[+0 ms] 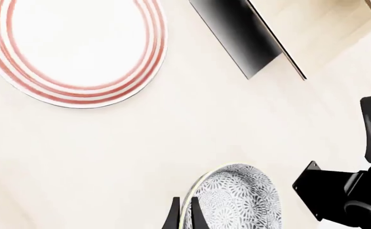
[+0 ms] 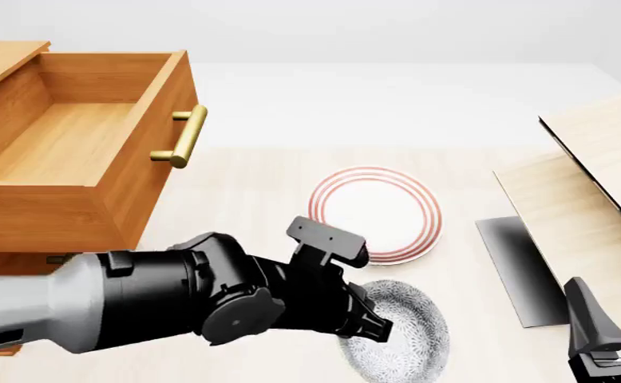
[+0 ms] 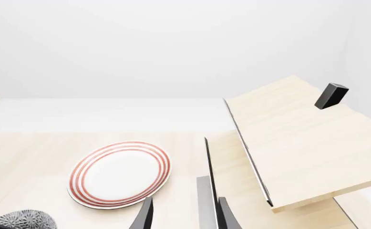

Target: Open the top drawer of the cabinet and put the bowl in it.

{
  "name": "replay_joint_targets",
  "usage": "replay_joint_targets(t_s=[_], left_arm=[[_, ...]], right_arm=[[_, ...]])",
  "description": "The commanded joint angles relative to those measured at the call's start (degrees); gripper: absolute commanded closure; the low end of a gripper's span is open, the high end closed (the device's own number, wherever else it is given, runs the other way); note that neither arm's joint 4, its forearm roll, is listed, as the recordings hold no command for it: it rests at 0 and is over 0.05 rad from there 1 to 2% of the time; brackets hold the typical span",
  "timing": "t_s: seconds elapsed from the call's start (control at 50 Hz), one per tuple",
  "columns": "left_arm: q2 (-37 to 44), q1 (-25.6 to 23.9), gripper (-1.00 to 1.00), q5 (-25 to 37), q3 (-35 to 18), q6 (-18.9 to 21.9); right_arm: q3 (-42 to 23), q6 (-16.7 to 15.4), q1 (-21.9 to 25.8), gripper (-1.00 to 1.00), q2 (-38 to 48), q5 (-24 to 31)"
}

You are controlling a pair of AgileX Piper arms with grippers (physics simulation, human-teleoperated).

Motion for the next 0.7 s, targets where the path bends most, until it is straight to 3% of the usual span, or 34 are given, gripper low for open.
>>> replay_joint_targets(t_s=[0.02,0.36,0.7], left_arm=[[-2.51,2.06,1.00,3.26,-2.10,2.01],[-6.95,6.02,1.00,8.26,-5.29,1.98],[-7.15,8.53,1.00,14.35,-13.41,2.60]], right_arm=[[0.00,0.00,0.00,-1.00,-0.04,0.03],[0.00,-0.01,0.00,-1.00,-0.04,0.03],[0.00,-0.01,0.00,-1.00,-0.04,0.03]])
